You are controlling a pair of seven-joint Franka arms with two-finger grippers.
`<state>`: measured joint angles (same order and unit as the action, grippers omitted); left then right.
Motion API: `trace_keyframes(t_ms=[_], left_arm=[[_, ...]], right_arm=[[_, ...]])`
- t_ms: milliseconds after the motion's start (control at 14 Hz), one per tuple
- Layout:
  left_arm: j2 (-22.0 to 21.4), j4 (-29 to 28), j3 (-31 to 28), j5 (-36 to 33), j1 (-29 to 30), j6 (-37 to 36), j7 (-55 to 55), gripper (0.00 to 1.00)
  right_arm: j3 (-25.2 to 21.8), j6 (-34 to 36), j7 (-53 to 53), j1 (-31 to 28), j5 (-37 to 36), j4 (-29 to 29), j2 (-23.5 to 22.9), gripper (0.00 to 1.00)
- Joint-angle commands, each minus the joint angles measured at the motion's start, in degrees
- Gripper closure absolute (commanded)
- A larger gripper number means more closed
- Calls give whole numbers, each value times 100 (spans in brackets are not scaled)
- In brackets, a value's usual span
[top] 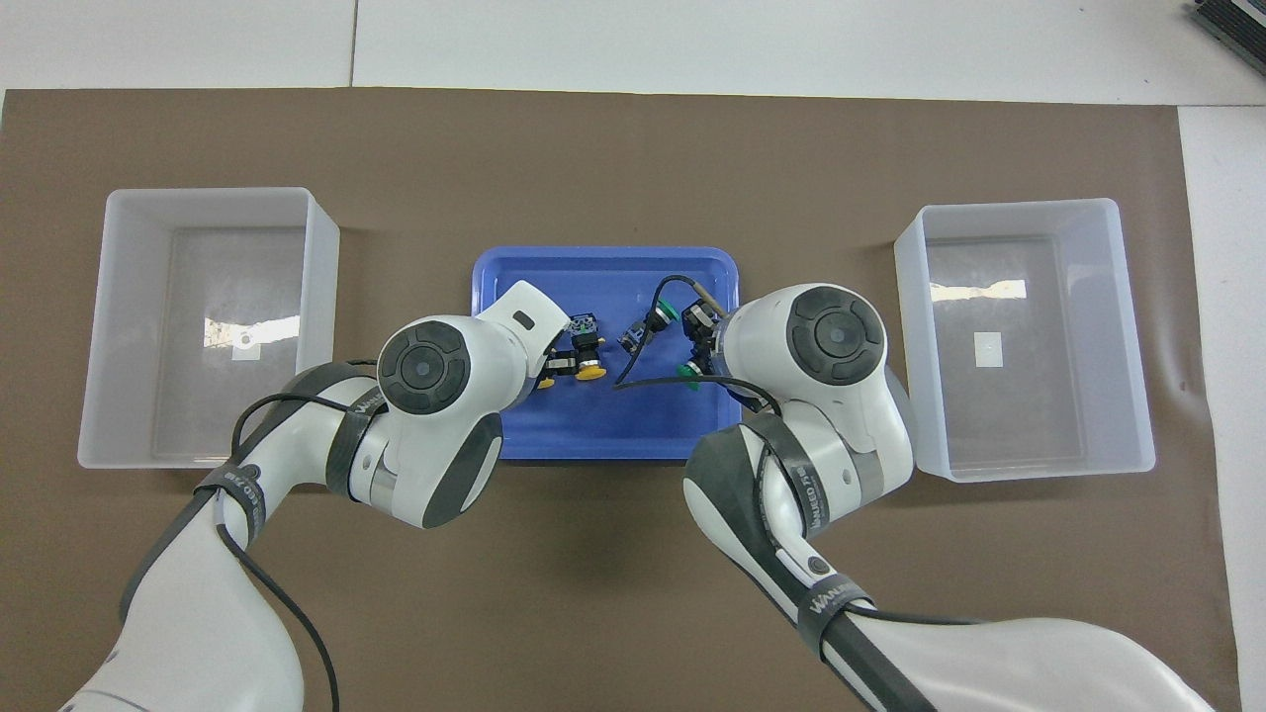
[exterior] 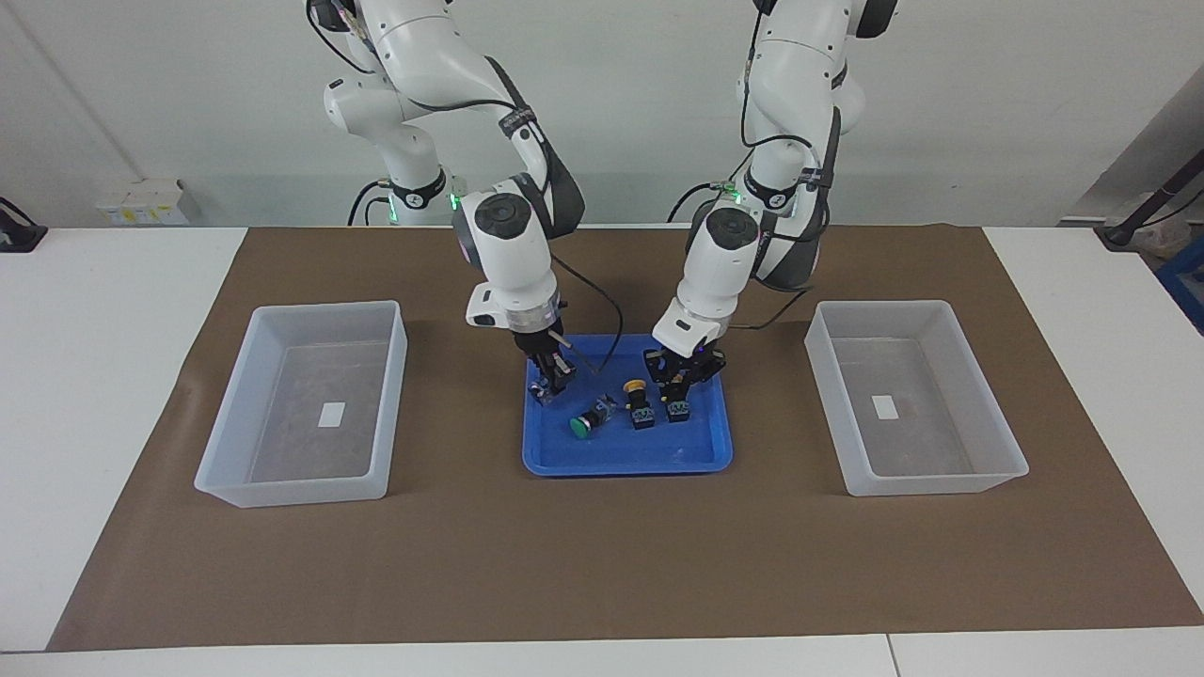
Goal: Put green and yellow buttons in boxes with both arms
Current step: 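Grasp a yellow button with the left gripper while the right gripper grasps a green button, then drop the yellow button in the near box while the right gripper drops green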
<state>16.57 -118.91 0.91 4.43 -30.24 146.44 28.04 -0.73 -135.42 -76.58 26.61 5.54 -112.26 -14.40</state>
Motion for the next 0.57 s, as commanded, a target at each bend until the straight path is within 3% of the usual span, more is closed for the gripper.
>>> trace_keyframes(t_ms=[0,286,500], left_arm=[[-144,17,-83,93,-61,-62,-53,100],[-338,973,-83,93,158,-1632,-62,100],[-566,1624,-109,76,649,-2802,-211,100]], right_arm=[[21,375,142,-278,53,-59,428,100],[29,911,845,-813,-9,-77,912,100],[29,1263,1827,-1358,-18,-77,1202,100]])
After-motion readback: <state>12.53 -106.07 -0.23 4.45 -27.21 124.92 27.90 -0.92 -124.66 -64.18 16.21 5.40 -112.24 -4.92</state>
